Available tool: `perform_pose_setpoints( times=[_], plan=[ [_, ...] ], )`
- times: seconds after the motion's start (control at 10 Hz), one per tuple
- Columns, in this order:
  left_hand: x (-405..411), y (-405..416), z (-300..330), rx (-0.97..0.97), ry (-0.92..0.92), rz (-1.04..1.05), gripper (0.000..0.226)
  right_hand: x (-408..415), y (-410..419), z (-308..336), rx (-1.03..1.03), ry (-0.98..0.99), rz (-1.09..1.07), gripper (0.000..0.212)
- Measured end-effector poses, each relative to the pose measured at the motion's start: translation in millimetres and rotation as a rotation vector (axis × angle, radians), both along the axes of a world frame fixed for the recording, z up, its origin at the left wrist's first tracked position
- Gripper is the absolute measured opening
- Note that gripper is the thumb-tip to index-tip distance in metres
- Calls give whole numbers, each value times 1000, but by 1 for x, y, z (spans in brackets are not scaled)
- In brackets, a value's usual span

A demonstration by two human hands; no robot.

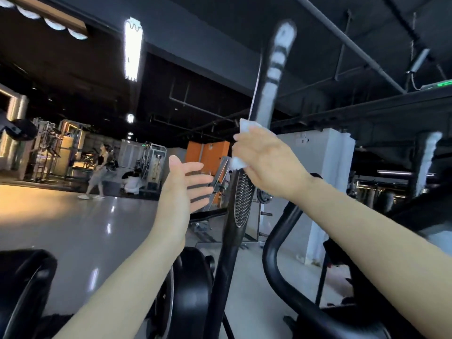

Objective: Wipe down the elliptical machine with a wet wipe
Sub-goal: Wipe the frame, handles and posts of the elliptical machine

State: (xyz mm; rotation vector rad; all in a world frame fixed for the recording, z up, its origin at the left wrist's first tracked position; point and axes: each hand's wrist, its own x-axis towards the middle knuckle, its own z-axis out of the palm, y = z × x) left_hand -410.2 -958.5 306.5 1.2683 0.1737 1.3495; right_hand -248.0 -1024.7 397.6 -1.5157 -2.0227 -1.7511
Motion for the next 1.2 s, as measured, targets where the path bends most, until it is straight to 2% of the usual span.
perform_pose_setpoints(
  times=[0.1,0.2,0.3,0.4,0.5,0.6,0.7,0.8,0.9,1.0,1.1,1.2],
  plan=[
    [4,2,-11,-24,-20,11,60,4,3,-60,-209,33,51,22],
    [8,2,-19,-25,7,23,60,12,2,-109,-383,-122,80,17],
    [9,3,-21,-13,39,35,58,19,-2,-92,-452,-378,66,19],
    [8,8,-15,7,37,29,57,10,-8,-29,-309,-425,17,27],
    [14,12,1,65,18,39,50,8,-17,55,-64,-406,-2,47],
    [28,9,25,216,8,139,38,-1,-26,133,127,-309,-80,44],
    [45,1,50,397,-11,255,35,-2,-21,163,283,-187,-87,46],
    [65,-3,66,453,-54,336,44,9,-8,118,297,-60,55,42],
    [87,4,76,360,-71,307,51,8,-8,64,-53,-5,142,35],
    [104,3,82,274,-49,292,52,1,-21,81,-66,-72,158,32],
    [114,3,87,208,-56,294,50,-5,-26,144,387,37,239,35],
    [113,3,93,130,-107,214,63,-4,-19,186,474,160,200,41]
  ],
)
